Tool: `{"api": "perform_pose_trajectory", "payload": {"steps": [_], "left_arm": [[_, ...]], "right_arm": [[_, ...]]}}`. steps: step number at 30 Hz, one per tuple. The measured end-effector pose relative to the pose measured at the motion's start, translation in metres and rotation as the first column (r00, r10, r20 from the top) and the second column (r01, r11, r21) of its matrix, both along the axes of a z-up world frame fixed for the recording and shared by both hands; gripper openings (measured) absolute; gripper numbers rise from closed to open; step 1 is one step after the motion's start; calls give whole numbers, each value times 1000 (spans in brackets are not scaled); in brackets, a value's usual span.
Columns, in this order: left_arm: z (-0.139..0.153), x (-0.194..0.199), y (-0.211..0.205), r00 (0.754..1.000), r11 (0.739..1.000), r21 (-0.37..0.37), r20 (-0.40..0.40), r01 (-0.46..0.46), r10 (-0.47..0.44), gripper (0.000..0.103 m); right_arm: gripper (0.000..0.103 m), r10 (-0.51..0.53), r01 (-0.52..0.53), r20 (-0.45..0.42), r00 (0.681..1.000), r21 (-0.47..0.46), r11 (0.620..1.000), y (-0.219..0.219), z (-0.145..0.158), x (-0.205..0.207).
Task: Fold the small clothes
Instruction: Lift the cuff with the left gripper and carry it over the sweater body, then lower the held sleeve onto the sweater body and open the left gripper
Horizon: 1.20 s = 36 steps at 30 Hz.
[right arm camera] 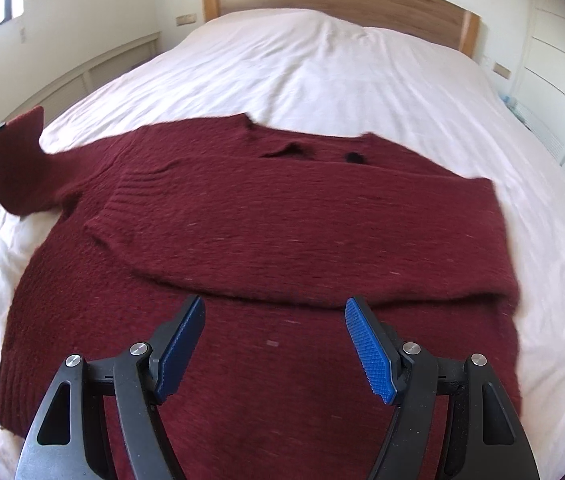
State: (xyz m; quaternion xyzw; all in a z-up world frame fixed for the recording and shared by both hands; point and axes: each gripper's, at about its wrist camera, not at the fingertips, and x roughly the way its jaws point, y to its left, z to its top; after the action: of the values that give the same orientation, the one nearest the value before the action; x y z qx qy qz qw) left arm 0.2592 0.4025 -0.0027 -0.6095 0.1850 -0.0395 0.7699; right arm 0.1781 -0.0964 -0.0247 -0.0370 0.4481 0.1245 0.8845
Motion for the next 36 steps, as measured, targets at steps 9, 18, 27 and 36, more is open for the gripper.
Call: {"api": "perform_pose_trajectory", "payload": {"steps": [9,18,27,36], "left_arm": [[29,33,-97,986,985,37,19,167,-168,5],[40,72,-193,939,937,78,14,340,-342,5],[20,86,-295,863,846,170,-90,505,-497,5],[-23,60,-394,762,720,255,-274,646,-586,5]], "right_arm": [[74,-121,121,-18,993,27,992,-73,-1,-15],[74,-218,219,-38,975,43,975,-138,-6,-34],[74,-287,288,-34,957,53,956,-186,-3,-47],[74,-315,318,-58,947,49,947,-206,-12,-54]]}}
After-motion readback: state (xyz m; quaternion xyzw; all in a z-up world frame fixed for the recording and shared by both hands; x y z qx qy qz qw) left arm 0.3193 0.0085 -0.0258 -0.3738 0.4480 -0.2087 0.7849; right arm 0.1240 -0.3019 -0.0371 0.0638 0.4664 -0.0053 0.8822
